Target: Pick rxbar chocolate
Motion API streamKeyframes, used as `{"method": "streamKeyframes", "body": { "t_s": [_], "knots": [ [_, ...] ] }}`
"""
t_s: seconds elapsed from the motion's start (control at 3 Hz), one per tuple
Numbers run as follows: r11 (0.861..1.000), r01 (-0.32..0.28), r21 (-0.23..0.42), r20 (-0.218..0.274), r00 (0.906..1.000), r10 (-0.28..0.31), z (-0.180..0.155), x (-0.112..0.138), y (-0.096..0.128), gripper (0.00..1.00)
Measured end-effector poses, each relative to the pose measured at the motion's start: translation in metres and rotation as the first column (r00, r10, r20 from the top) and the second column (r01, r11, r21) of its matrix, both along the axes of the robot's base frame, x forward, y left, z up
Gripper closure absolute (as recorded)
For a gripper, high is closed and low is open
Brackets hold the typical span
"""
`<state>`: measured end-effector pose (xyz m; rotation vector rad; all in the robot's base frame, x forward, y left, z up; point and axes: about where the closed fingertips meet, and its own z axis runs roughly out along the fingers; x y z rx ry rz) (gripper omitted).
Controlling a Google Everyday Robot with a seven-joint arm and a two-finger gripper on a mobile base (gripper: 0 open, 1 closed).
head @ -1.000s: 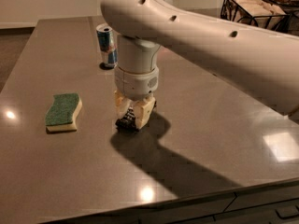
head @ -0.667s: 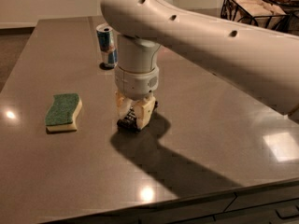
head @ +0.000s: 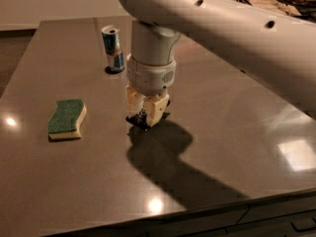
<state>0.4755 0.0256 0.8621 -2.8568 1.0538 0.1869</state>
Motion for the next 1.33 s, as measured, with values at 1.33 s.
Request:
{"method": "streamKeyframes", "body": {
  "t_s": [1.33],
  "knots": [
    [0.981, 0.087, 0.173, 0.072, 0.9923, -0.101, 0.088, 0.013, 0.007, 1.0]
  ]
}}
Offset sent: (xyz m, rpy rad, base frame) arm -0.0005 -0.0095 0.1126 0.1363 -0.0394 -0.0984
